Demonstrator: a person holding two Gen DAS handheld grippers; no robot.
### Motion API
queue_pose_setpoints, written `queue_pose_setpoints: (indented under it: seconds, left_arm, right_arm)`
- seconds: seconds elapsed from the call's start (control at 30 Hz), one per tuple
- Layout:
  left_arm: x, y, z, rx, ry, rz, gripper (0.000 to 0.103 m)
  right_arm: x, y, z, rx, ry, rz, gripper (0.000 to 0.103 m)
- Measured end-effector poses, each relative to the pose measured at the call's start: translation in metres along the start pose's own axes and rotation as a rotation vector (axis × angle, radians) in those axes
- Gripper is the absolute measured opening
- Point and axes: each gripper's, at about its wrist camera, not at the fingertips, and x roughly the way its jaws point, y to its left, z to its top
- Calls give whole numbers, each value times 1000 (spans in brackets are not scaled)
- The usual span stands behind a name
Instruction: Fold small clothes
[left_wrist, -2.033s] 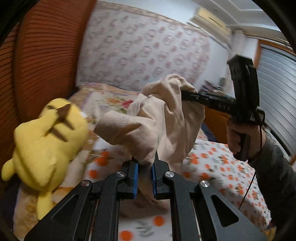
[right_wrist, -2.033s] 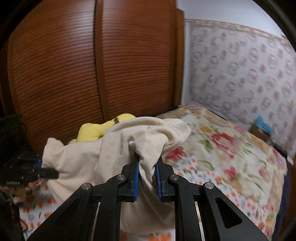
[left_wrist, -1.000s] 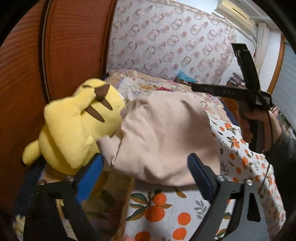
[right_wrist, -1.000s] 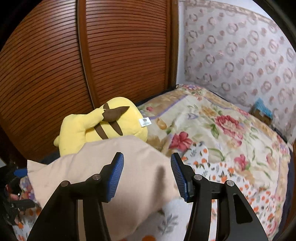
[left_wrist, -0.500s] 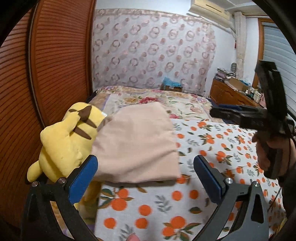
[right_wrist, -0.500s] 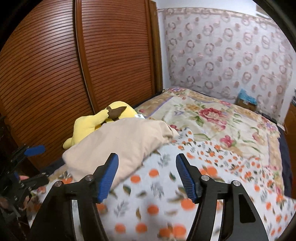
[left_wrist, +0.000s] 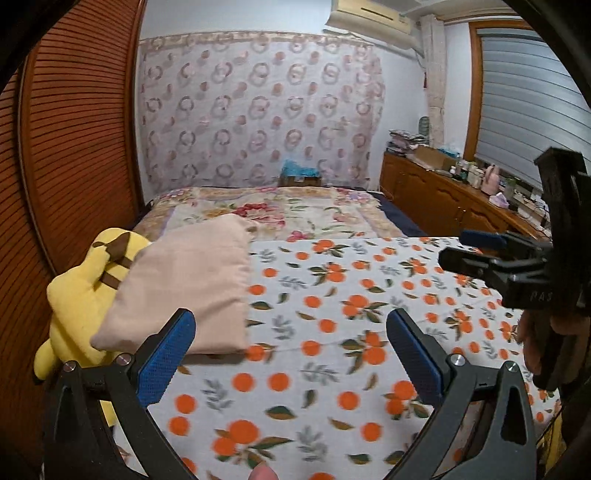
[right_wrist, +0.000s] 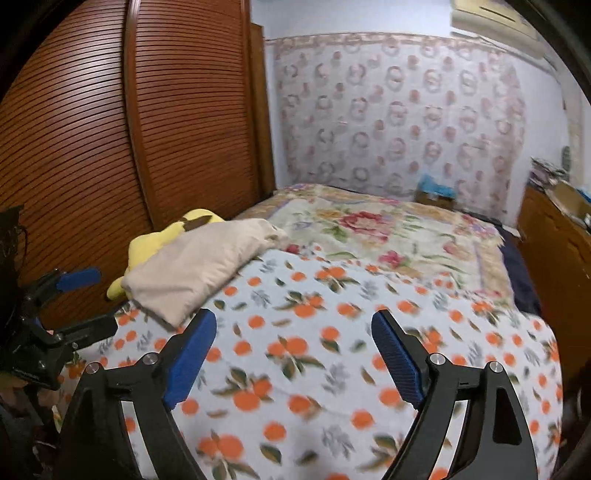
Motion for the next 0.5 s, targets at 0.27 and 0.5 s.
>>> queue_pose_setpoints:
  seconds: [0.27, 0.5]
  left_arm:
    - [-17, -38, 1, 36, -16, -20, 103]
    - [-36, -57, 15, 46, -65, -15, 103]
  right_arm:
    - [-53, 10, -22, 52, -37, -102, 87]
    - [-102, 26, -32, 77, -122, -198, 87]
